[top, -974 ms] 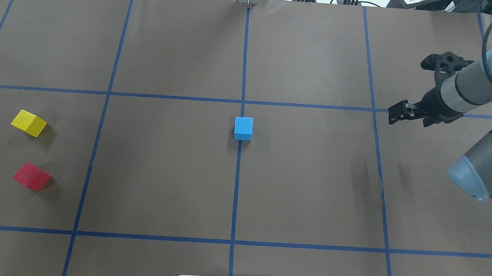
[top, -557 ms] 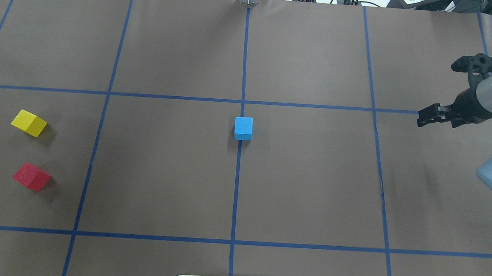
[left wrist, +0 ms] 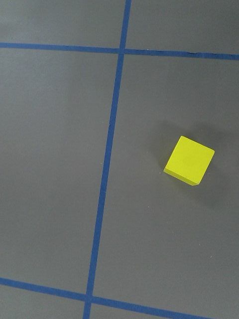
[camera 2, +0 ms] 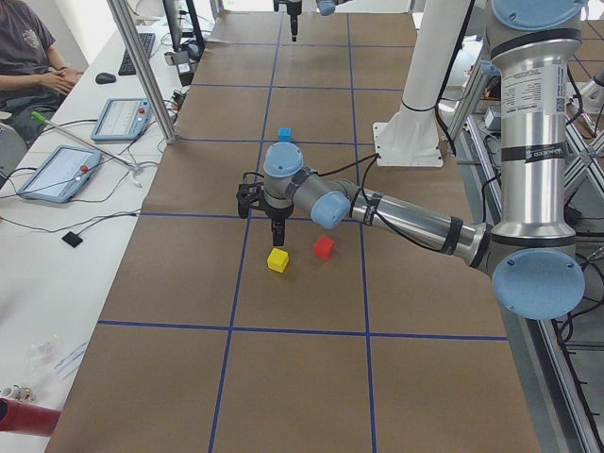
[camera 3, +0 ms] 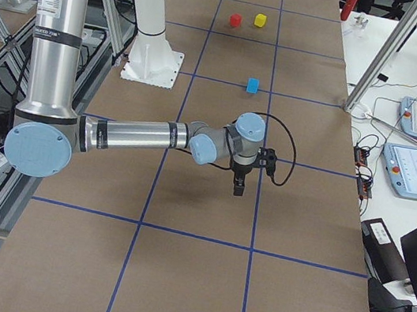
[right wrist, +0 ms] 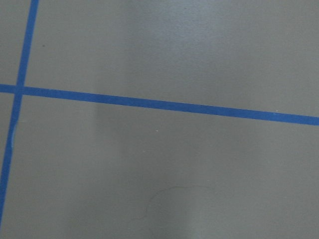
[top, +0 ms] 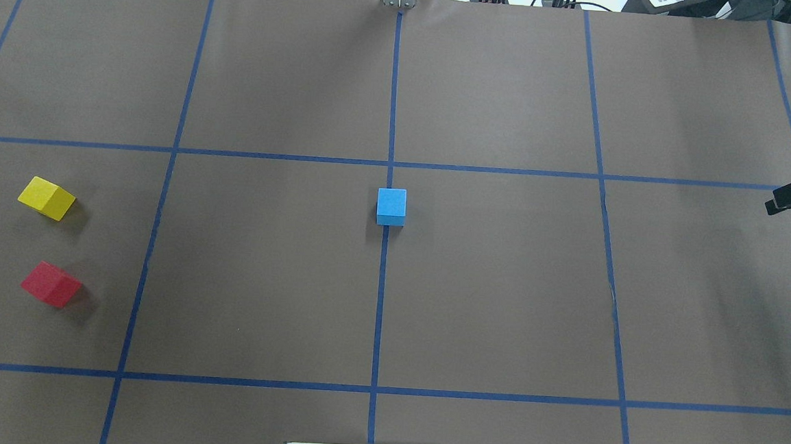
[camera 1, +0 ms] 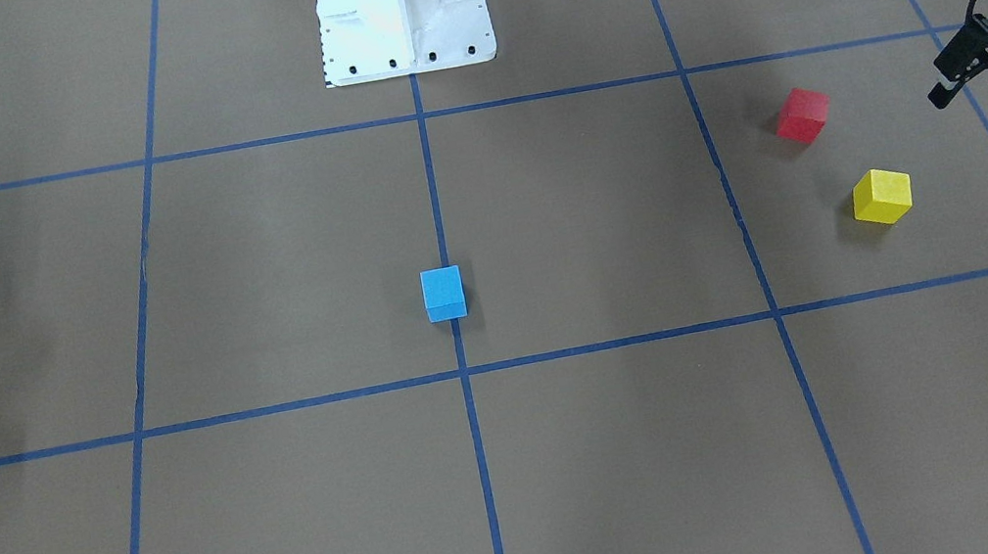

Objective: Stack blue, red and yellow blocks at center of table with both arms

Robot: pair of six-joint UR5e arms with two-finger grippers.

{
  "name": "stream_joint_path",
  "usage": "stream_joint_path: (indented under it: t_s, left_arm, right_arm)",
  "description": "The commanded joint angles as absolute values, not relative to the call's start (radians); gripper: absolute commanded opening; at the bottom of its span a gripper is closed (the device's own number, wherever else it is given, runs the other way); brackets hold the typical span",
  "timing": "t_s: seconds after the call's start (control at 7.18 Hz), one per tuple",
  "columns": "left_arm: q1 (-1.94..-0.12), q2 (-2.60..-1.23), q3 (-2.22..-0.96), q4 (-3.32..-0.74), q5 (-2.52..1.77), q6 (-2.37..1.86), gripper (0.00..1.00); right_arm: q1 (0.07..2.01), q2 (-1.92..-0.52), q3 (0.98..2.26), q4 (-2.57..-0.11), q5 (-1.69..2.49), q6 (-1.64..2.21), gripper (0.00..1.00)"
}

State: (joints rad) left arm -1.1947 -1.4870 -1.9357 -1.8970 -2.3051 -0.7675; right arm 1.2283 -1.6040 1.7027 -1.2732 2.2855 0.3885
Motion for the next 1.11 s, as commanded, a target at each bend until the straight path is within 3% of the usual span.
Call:
stream_joint_path:
  t_s: [0.0,0.97]
  left_arm:
    - [-1.124,-1.480,-1.945,-1.908,-2.241,-0.762,1.00]
    - [-1.059,-1.447,-1.988,-1.959,-2.191,-0.635,1.00]
  right_arm:
    - [1.282,-1.611,1.654,-1.273,2.303,0.278,1.00]
    - [1.322,-1.626,1.632,-1.272,2.299,0.224,1.00]
